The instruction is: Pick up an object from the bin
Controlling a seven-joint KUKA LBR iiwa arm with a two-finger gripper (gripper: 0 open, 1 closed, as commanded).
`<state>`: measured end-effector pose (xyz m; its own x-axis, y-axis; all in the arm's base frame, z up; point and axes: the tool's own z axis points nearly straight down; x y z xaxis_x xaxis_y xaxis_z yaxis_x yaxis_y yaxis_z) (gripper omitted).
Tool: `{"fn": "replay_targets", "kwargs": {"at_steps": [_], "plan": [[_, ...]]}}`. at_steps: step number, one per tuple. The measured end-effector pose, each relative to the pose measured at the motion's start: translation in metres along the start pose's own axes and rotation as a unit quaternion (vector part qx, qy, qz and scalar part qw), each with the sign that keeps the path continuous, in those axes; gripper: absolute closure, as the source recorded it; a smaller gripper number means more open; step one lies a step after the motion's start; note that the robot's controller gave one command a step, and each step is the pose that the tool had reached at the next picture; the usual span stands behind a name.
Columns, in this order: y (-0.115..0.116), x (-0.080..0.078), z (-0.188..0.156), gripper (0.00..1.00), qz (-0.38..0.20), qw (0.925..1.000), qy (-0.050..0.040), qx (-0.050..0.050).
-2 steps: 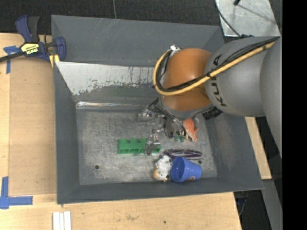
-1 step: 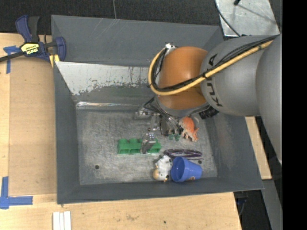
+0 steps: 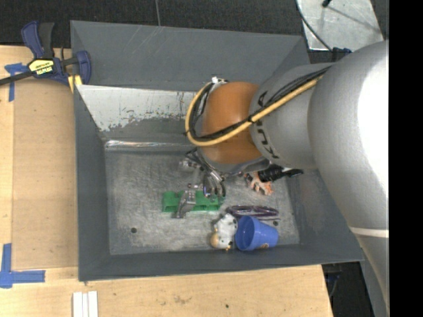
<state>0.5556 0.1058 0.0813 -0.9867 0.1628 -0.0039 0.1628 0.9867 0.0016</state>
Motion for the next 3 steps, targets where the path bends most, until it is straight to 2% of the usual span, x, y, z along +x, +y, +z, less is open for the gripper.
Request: {"fn": "replay_targets", "kwargs": {"at_steps": [1,2,3], "plan": [[-0.0046,-0.0003,0.008,1.0,-0.047,0.9988,-0.015,-0.004],[-0.0067,0.0024,0.0068,1.0,-0.053,0.9985,-0.0118,-0.003],[-0.0081,0.0049,0.003,1.0,-0.056,0.9984,-0.0043,-0.001]]}}
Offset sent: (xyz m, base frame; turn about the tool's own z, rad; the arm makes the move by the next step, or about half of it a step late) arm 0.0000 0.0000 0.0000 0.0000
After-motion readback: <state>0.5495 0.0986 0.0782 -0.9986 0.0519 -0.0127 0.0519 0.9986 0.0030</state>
